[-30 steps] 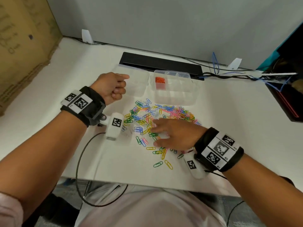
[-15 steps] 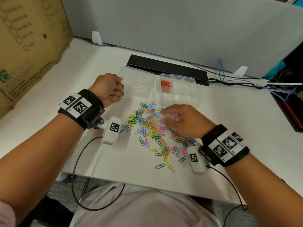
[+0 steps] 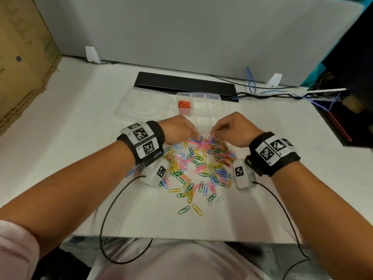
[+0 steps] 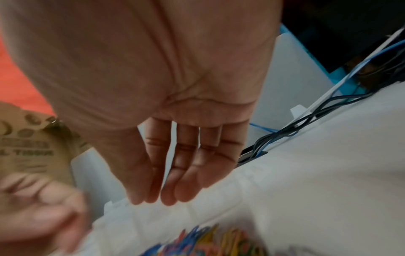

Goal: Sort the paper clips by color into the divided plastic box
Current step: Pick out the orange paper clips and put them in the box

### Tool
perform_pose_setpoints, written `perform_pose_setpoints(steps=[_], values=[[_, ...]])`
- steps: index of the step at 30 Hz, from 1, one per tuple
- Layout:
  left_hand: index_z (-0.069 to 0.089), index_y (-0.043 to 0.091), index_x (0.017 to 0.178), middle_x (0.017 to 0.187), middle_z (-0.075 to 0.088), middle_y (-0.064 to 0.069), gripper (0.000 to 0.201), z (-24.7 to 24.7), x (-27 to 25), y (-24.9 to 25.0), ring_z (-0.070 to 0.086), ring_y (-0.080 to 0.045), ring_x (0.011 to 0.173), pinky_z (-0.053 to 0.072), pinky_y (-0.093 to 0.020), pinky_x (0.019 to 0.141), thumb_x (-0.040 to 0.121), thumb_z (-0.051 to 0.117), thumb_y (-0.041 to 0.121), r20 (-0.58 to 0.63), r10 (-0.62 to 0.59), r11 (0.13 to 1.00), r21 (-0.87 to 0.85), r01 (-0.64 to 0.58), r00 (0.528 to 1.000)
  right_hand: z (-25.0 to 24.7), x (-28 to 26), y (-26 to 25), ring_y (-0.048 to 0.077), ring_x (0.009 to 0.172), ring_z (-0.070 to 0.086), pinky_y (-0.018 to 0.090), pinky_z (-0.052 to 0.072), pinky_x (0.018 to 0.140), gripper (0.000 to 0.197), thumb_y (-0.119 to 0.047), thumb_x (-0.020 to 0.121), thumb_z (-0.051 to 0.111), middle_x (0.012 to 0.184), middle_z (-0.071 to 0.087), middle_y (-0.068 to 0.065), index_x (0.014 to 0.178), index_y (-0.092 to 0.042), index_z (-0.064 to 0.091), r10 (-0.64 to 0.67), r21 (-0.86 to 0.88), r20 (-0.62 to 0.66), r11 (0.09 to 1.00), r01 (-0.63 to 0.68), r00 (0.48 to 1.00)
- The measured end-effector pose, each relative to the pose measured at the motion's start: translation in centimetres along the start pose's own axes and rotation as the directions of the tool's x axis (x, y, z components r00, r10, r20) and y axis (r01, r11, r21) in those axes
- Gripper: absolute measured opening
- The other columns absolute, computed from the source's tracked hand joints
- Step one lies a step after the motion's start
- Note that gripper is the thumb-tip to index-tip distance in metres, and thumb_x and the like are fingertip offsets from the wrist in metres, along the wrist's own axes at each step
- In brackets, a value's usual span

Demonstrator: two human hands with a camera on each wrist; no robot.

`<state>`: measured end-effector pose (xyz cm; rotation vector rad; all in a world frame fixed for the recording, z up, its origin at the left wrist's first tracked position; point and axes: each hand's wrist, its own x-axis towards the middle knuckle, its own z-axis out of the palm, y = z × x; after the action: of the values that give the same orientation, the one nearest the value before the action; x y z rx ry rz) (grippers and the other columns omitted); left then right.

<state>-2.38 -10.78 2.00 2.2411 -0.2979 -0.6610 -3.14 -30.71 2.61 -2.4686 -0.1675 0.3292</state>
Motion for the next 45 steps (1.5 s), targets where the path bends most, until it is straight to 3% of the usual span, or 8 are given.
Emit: perform_pose_setpoints(steps=[3,9,15,20,24,33,38,45], values=[[0.076,0.015,0.098,0.092,0.068,0.006,0.016,0.8,1.4,0.1,0.057,-0.007,0.084,0.045,-0.021,0.075,0.093,0.062,0.021,-0.021,0.03,0.988,0.154,-0.026,0.999,1.5,0.7,-0.6,0.009,0.076,0.063,0.024,0.05,0.073,0.013,-0.01,0.087,0.068,0.083,0.07,-0.005,0.088,-0.016,0.079,-0.016,-0.113,0.026,0.993,0.019,1.0],[0.075,0.017,0.091,0.038,0.046,0.021,0.01,0.0,2.8,0.3,0.046,0.01,0.041,0.03,-0.005,0.041,0.089,0.066,0.013,-0.06,0.181,0.948,0.277,-0.158,0.982,1.5,2.0,-0.3,0.015,0.074,0.058,0.023,0.041,0.066,0.015,-0.012,0.086,0.065,0.071,0.06,-0.011,0.083,-0.015,0.079,0.033,-0.192,-0.007,0.981,-0.033,0.999],[0.075,0.024,0.096,0.094,0.063,0.01,0.012,0.0,4.2,-0.7,0.06,-0.013,0.089,0.046,-0.026,0.076,0.085,0.072,0.023,-0.073,0.116,0.875,0.479,-0.067,0.991,2.5,2.4,-0.3,0.015,0.085,0.057,0.026,0.042,0.072,0.007,-0.027,0.081,0.077,0.089,0.058,-0.008,0.085,-0.025,0.072,0.05,-0.253,0.045,0.967,-0.037,0.998],[0.072,0.023,0.095,0.094,0.059,0.005,0.008,-1.2,4.2,-1.9,0.056,-0.016,0.088,0.044,-0.027,0.075,0.087,0.07,0.023,-0.13,0.062,0.868,0.497,0.011,0.99,2.0,2.1,-0.1,0.015,0.087,0.052,0.025,0.039,0.074,0.019,-0.026,0.079,0.081,0.096,0.05,-0.008,0.094,-0.023,0.069,0.053,-0.326,0.141,0.945,-0.004,0.989],[0.069,0.029,0.084,0.085,0.059,0.012,0.01,-1.1,3.9,-2.1,0.055,-0.012,0.082,0.041,-0.023,0.07,0.086,0.069,0.019,-0.142,0.078,0.915,0.402,-0.014,0.987,1.7,2.3,-0.9,0.014,0.077,0.054,0.024,0.04,0.071,0.011,-0.023,0.082,0.078,0.075,0.049,-0.015,0.092,-0.022,0.073,-0.002,-0.249,0.065,0.968,0.018,0.998],[0.077,0.017,0.097,0.079,0.065,0.008,0.017,0.5,4.1,-0.8,0.054,-0.004,0.07,0.04,-0.019,0.064,0.081,0.077,0.022,-0.027,0.037,0.94,0.341,-0.026,0.999,3.4,3.3,-0.9,0.019,0.086,0.062,0.029,0.051,0.077,0.009,-0.015,0.087,0.069,0.09,0.068,0.003,0.091,-0.01,0.076,0.015,-0.288,0.103,0.958,0.015,0.995],[0.075,0.013,0.089,0.062,0.055,0.008,0.012,0.4,4.2,-1.0,0.048,-0.004,0.059,0.036,-0.017,0.054,0.085,0.075,0.024,-0.053,0.038,0.981,0.192,-0.027,0.998,2.8,2.9,-0.7,0.009,0.066,0.054,0.022,0.044,0.064,0.013,-0.009,0.091,0.061,0.071,0.059,-0.007,0.082,-0.012,0.07,-0.018,-0.122,0.1,0.992,0.03,0.995],[0.076,0.024,0.073,0.069,0.067,0.013,0.007,0.2,4.2,-1.4,0.056,-0.003,0.068,0.044,-0.019,0.066,0.078,0.082,0.026,-0.079,0.033,0.999,0.046,-0.03,0.996,1.3,3.0,0.0,0.006,0.056,0.051,0.02,0.042,0.058,0.011,-0.016,0.092,0.068,0.067,0.06,-0.003,0.09,-0.008,0.074,0.015,0.002,-0.034,1.0,-0.015,0.999]])
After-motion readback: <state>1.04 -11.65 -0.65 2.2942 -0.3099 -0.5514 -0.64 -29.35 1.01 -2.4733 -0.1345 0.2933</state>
